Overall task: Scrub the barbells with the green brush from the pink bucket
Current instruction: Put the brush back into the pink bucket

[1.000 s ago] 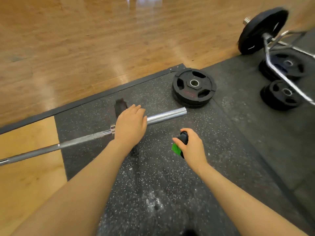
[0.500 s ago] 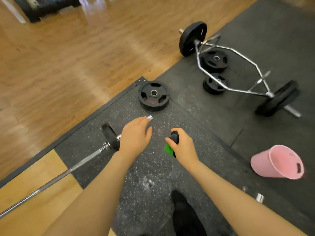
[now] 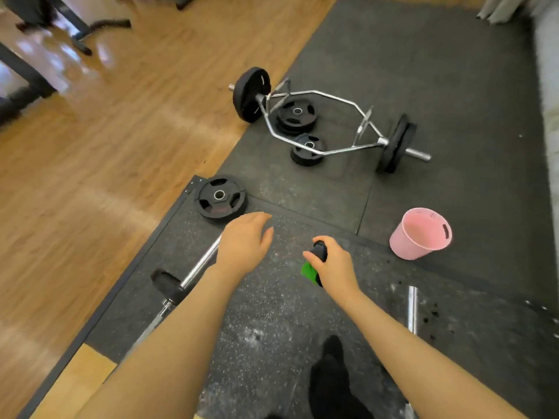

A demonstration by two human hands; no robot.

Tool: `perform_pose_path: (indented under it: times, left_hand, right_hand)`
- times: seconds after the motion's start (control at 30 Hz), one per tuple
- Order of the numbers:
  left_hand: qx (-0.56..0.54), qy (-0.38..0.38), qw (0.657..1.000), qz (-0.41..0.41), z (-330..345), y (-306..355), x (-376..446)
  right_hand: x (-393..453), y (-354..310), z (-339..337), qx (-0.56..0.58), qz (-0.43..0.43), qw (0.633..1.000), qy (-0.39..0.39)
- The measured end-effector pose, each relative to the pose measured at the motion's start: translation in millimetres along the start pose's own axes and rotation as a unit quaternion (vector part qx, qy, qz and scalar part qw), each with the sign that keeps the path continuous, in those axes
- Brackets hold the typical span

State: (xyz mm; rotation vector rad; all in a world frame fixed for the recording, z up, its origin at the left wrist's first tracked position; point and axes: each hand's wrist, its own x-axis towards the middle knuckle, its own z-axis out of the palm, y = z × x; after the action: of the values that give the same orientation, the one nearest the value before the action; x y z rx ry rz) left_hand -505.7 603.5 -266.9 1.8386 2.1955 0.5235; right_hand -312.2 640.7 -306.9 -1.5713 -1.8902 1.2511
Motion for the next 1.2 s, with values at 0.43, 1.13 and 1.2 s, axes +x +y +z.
perform_pose_path:
  times: [0.43, 1.13, 1.2]
  left_hand:
    - [-0.025, -0.056, 0.99, 0.124, 71.4, 190.2, 207.2]
    - [-0.034, -0.176, 0.881, 0.438, 184.2, 344.6, 468.0]
    - [-0.036, -0.188, 0.858, 0.477, 194.3, 356.0, 497.4]
  right_hand:
    - [89.0, 81.1, -198.1, 0.061, 0.133, 0.976, 0.162]
    - [258.7, 99.2, -323.5, 0.061, 0.249, 0.891, 0.373]
    - [279.4, 96.4, -333.0, 0.034, 0.271, 0.88, 0.388]
